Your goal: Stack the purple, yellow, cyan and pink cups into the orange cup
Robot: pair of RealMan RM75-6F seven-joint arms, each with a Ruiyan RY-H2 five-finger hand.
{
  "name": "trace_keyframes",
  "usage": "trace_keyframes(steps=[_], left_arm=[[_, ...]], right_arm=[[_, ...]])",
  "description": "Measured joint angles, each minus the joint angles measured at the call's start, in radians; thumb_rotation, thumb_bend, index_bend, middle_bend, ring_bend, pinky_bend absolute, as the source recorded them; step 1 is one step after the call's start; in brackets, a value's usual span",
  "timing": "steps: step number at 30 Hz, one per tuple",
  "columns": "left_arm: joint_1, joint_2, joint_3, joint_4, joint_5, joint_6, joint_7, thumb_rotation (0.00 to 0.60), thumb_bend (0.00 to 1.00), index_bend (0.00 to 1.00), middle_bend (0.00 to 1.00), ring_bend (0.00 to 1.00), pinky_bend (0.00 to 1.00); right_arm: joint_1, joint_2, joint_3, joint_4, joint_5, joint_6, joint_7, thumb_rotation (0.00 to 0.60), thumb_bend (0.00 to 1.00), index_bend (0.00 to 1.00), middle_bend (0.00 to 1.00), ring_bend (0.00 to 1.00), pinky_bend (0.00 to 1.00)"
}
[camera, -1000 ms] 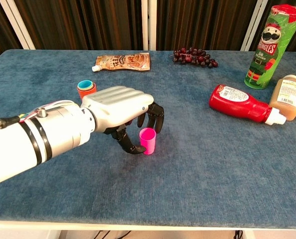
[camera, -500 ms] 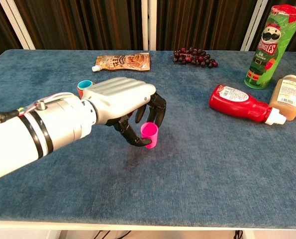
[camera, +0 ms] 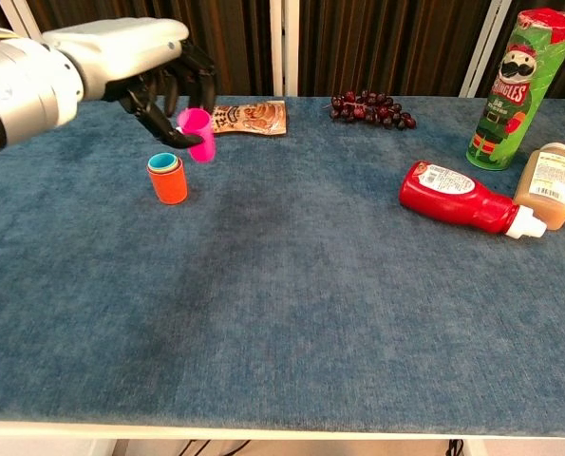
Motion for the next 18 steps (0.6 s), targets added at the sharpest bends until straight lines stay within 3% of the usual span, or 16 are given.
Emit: trace_keyframes(steps=[7, 18], left_arm=[[0.018, 0.009, -0.014, 0.12, -0.075, -0.028, -0.089, 0.6, 0.3, 0.52, 0.52, 0.52, 0.57], [0.027, -0.022, -0.003, 0.201, -0.066, -0.056, -0.184, 0.6, 0.3, 0.52, 0.52, 0.52, 0.57]], right_arm=[[0.0, 0.0, 0.0, -0.005, 0.003, -0.002, -0.011, 0.6, 0.23, 0.0, 0.0, 0.0, 0.0], [0.003, -0.001, 0.002, -0.012, 0.004, -0.005, -0.02, 0.6, 0.23, 0.0, 0.0, 0.0, 0.0]])
